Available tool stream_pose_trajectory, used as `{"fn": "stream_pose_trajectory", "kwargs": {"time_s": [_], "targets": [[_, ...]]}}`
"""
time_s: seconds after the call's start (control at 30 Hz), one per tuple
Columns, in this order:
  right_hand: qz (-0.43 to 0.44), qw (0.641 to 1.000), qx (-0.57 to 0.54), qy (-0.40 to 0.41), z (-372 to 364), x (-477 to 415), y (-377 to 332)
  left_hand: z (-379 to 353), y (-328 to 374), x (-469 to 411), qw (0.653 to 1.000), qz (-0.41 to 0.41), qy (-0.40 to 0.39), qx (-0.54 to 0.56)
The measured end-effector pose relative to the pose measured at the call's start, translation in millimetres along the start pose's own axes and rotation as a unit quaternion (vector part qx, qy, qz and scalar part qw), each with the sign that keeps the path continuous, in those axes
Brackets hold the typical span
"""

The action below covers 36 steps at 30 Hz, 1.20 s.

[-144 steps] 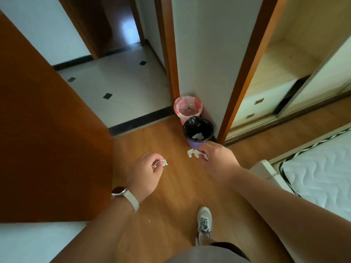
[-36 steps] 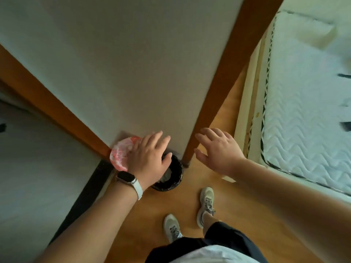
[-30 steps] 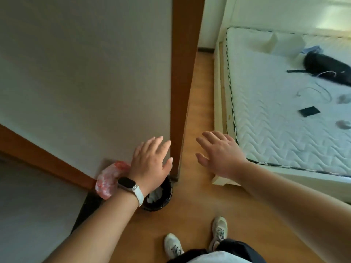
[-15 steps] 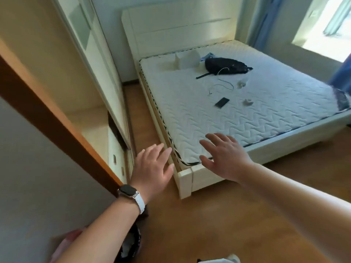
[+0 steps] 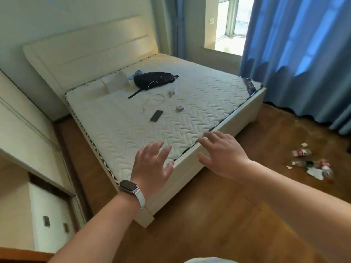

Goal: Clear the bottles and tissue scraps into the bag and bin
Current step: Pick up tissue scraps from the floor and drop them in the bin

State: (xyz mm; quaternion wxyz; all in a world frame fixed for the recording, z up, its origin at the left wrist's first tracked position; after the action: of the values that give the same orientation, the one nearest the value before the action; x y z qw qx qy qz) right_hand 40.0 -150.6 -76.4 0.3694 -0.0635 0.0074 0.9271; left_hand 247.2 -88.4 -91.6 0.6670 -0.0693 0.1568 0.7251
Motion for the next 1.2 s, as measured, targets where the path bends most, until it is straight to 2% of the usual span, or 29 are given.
{"fn": "stream_pose_trajectory", "kwargs": {"time_s": [0.37, 0.63, 1.0, 1.2], "targets": [[-0.170, 0.984, -0.002, 0.057, 1, 75, 120, -45, 128, -88, 0.992, -0.120, -0.043, 0.001], [-0.285, 0.958, -0.003, 0.019, -28, 103, 190, -103, 195, -149, 0.974, -0.208, -0.086, 0.021], [-0.408, 0.911, 0.037, -0.046, -47, 56, 314, -194, 265, -299, 0.933, -0.316, -0.140, 0.103], [-0.464, 0.883, 0.057, -0.039, -47, 41, 361, -234, 293, -366, 0.906, -0.377, -0.140, 0.133]]}}
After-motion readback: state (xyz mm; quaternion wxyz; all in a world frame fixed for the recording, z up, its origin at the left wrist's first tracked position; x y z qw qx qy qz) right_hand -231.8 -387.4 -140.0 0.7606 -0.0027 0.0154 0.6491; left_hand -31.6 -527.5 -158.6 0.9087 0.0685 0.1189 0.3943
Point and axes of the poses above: each hand's wrist, its own x-axis away from the middle knuckle, its own z-axis out of the back of the hand, y = z × x, the point moved 4 cm from there along -x, towards the middle knuckle, and after that the axes turned 12 degrees about z, right-handed, at the moved point
